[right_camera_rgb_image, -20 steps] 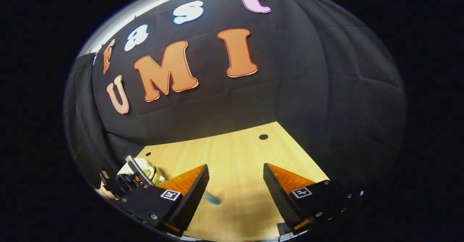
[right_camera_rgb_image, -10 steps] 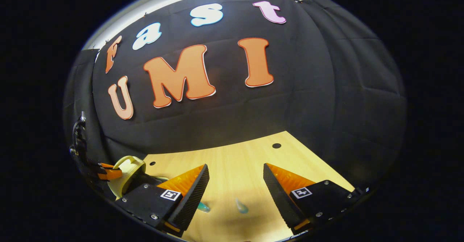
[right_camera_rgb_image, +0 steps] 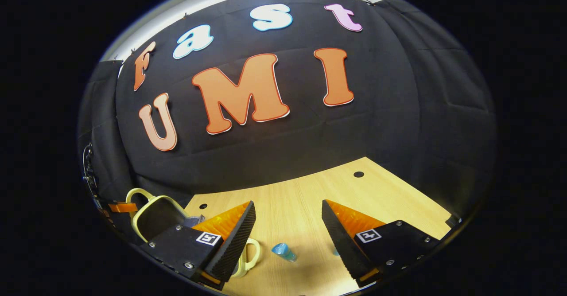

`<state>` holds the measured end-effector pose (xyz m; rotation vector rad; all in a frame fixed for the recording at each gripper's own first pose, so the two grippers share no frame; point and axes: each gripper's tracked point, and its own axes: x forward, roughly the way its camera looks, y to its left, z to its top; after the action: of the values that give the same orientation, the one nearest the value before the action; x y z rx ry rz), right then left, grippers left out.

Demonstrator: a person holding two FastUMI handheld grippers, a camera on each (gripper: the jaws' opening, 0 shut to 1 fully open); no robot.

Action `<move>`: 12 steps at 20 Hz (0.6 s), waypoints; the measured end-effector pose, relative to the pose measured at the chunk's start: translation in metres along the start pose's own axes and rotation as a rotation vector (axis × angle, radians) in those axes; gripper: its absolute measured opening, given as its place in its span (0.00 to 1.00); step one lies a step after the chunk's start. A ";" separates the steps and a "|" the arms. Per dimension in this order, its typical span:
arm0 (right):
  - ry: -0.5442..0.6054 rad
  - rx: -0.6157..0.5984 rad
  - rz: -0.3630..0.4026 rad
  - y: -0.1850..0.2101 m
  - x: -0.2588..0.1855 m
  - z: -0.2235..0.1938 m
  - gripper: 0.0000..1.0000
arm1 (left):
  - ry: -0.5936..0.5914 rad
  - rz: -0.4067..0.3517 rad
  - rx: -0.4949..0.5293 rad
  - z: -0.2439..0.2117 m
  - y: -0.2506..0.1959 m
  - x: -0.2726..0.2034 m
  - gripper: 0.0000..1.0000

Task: First open the suitcase, pack the skin care products into it, and then close the suitcase.

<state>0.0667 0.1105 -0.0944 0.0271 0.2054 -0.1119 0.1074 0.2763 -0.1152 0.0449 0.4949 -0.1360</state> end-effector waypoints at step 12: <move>0.030 -0.015 -0.002 0.032 -0.004 -0.010 0.95 | 0.095 0.192 -0.220 -0.130 0.180 0.017 0.03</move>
<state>0.0648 0.1435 -0.1032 0.0136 0.2366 -0.1115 0.0865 0.4622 -0.2362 -0.1168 0.5950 0.1094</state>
